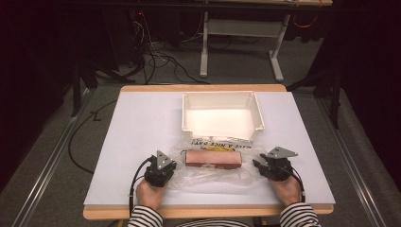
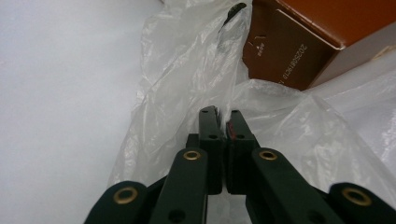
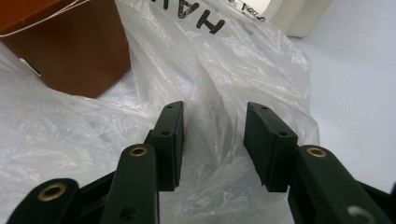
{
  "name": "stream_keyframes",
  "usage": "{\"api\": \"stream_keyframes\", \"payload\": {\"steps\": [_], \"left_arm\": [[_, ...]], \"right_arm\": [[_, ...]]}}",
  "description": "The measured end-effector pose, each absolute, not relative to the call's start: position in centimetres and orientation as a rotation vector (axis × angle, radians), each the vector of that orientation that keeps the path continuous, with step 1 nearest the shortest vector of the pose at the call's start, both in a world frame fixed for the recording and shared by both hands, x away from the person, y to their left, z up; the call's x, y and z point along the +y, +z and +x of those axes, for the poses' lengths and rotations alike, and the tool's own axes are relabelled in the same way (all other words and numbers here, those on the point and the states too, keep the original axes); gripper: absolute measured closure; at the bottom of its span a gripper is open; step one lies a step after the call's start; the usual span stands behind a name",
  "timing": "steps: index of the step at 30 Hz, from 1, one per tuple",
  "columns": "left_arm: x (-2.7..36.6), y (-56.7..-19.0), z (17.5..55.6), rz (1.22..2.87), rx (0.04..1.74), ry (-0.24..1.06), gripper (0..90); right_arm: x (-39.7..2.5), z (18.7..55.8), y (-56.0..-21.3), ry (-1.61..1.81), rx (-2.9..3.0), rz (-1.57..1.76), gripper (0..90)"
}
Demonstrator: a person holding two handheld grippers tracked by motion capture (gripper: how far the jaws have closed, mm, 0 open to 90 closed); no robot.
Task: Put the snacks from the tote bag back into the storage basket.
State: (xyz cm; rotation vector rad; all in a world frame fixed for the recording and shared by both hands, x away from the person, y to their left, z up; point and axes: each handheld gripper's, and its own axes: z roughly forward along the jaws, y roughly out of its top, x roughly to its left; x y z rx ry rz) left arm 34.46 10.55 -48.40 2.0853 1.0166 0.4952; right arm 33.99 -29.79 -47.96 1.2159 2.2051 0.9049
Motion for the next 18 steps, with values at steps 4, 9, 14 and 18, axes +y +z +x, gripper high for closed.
{"api": "stream_keyframes", "payload": {"steps": [4, 9, 14, 18], "left_arm": [[10.8, -47.6, 33.9, 2.037, 0.984, 0.472, 73.0], [10.6, -46.0, 33.3, 1.986, 0.949, 0.474, 61.9], [11.0, -44.5, 33.4, 1.913, 0.956, 0.474, 54.4], [11.2, -44.5, 34.1, 1.891, 1.021, 0.518, 52.4]], "right_arm": [[-29.7, 33.9, -47.7, 0.919, 2.213, 1.226, 57.0], [-29.7, 33.5, -46.3, 1.007, 2.196, 1.224, 55.7], [-29.8, 33.3, -44.8, 1.08, 2.176, 1.209, 54.2], [-29.5, 33.4, -43.9, 1.137, 2.176, 1.184, 53.3]]}}
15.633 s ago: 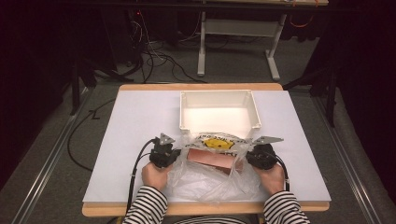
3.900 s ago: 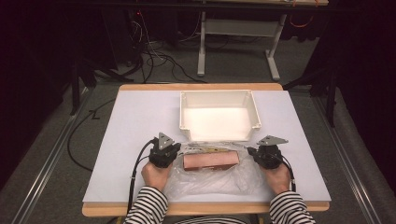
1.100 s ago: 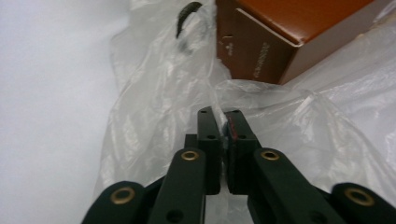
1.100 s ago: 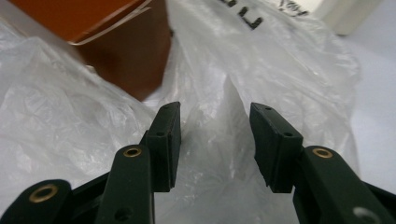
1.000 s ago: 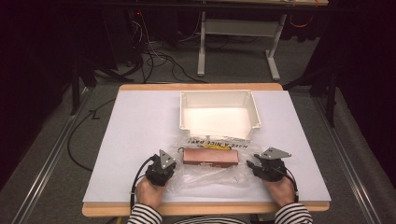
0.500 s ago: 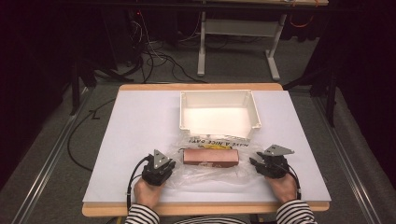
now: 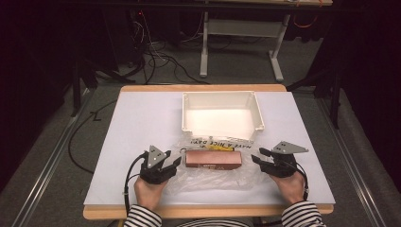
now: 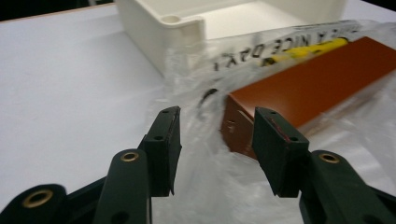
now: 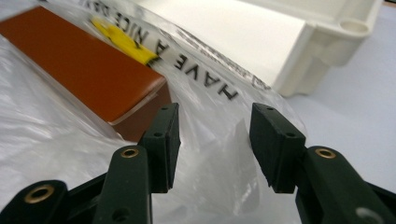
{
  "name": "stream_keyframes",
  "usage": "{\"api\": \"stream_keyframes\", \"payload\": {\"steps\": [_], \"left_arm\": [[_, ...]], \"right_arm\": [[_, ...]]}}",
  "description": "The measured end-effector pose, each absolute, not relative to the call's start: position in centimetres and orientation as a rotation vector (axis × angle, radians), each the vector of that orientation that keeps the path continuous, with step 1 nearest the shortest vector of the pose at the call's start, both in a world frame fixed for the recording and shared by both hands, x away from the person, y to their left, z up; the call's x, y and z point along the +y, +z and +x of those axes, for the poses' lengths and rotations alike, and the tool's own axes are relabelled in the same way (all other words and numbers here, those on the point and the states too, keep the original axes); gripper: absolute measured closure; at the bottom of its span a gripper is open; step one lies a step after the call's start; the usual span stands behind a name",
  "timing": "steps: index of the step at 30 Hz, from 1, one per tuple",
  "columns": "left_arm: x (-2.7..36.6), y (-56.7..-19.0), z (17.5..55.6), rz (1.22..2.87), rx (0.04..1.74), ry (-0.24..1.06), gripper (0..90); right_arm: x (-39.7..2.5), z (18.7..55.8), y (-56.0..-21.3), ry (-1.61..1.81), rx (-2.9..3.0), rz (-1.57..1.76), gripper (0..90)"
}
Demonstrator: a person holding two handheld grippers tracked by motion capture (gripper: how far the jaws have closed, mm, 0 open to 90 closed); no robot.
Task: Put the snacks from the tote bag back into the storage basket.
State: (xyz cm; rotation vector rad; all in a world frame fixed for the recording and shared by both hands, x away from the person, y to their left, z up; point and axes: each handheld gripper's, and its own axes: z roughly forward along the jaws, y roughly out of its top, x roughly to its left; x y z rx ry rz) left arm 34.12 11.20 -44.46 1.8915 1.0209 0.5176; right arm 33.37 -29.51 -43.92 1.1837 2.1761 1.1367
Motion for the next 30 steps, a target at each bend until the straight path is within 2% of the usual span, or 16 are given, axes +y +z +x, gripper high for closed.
{"api": "stream_keyframes", "payload": {"steps": [5, 14, 25, 30], "left_arm": [[11.4, -45.7, 35.4, 1.884, 1.103, 0.542, 51.9], [11.2, -48.3, 36.8, 1.897, 1.178, 0.521, 50.0], [11.5, -48.5, 37.4, 1.893, 1.224, 0.473, 44.8], [11.2, -48.5, 37.2, 1.906, 1.208, 0.496, 43.6]], "right_arm": [[-28.3, 33.6, -43.2, 1.211, 2.214, 1.114, 51.8], [-25.6, 34.9, -43.1, 1.231, 2.324, 1.026, 42.2], [-23.3, 36.7, -43.8, 1.197, 2.436, 0.95, 36.3], [-23.1, 36.8, -43.7, 1.193, 2.479, 0.908, 34.8]]}}
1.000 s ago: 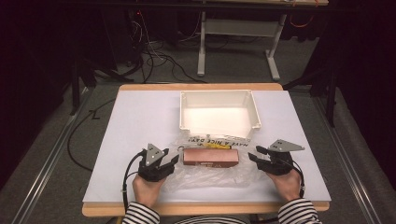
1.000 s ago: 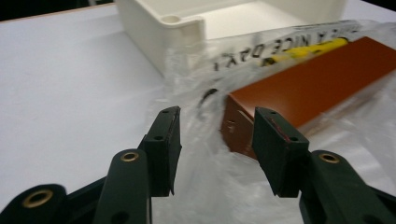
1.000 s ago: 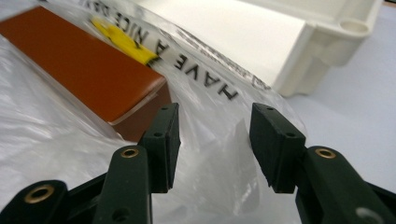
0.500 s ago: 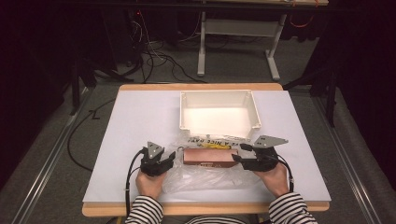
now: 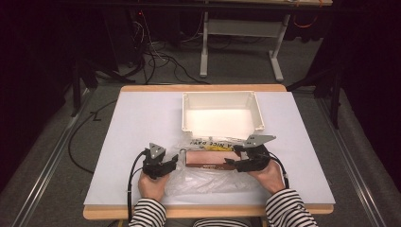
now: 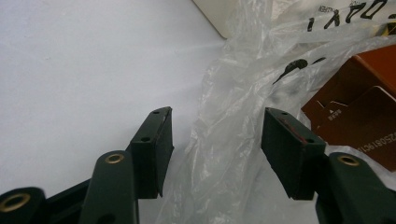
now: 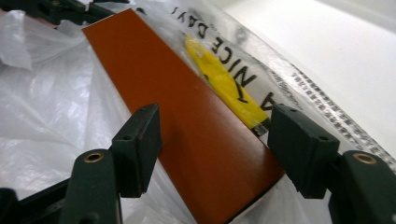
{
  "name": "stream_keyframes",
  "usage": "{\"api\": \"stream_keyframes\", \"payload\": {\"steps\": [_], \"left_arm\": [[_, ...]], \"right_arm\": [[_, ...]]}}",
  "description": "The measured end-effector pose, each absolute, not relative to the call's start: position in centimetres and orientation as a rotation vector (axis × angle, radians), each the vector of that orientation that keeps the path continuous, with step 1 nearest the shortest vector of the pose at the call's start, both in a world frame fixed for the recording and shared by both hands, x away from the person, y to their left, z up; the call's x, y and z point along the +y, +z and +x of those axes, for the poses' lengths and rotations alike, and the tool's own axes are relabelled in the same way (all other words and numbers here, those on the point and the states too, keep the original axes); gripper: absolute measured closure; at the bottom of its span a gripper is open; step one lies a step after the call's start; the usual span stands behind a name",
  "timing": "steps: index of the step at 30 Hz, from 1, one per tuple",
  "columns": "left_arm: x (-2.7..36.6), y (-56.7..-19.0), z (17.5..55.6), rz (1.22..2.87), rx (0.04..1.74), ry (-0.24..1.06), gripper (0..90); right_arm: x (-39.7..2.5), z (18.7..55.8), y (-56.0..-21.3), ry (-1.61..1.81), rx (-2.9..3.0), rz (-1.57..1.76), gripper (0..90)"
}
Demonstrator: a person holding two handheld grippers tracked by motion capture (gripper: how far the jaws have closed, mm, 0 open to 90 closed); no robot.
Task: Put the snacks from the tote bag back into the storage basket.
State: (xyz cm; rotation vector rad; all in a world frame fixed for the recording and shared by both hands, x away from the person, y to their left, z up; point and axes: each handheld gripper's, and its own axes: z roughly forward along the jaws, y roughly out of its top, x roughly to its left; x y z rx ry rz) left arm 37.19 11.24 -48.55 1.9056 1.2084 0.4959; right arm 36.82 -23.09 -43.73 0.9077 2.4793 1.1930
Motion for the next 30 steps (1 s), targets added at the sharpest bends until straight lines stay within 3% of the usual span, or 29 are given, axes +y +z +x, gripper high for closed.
{"api": "stream_keyframes", "payload": {"steps": [15, 30], "left_arm": [[11.2, -48.6, 37.2, 1.913, 1.203, 0.492, 42.8], [11.2, -48.6, 37.3, 1.914, 1.207, 0.485, 42.6]], "right_arm": [[-22.0, 36.4, -44.7, 1.109, 2.604, 0.804, 30.0], [-22.1, 35.8, -45.4, 1.087, 2.65, 0.697, 41.9]]}}
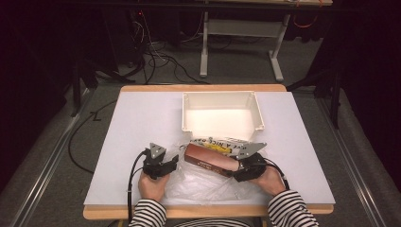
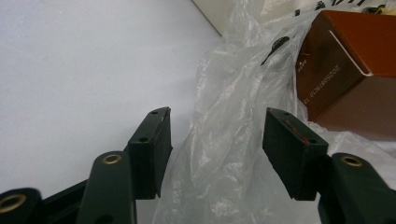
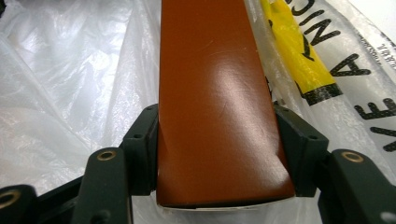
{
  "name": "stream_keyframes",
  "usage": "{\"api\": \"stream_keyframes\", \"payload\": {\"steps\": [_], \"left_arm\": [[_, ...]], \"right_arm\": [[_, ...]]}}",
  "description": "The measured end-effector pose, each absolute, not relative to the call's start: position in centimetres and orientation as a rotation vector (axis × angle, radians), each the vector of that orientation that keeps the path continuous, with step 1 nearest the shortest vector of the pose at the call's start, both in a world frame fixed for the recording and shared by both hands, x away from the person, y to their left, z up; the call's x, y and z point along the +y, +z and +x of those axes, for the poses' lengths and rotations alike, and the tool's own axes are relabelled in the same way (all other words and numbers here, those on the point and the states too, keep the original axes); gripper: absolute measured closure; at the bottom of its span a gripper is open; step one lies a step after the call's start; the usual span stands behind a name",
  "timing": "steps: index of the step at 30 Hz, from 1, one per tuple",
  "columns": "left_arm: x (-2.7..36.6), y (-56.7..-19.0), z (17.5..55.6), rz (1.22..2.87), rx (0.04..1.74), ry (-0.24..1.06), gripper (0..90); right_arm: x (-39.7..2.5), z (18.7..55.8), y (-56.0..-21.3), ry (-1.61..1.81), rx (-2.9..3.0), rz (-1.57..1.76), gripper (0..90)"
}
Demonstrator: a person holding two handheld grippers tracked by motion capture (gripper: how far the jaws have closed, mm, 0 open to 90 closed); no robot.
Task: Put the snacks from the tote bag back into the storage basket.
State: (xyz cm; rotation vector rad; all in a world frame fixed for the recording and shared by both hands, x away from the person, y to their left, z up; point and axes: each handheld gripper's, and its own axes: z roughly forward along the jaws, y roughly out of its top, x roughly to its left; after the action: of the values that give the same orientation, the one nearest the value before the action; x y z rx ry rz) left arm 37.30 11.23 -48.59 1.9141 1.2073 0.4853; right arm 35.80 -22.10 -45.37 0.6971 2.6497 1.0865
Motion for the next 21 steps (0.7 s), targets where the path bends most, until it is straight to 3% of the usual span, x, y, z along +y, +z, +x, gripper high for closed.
{"api": "stream_keyframes", "payload": {"steps": [21], "left_arm": [[11.2, -48.6, 37.3, 1.911, 1.207, 0.485, 42.4]], "right_arm": [[-22.2, 34.8, -43.2, 1.174, 2.627, 0.708, 43.0]]}}
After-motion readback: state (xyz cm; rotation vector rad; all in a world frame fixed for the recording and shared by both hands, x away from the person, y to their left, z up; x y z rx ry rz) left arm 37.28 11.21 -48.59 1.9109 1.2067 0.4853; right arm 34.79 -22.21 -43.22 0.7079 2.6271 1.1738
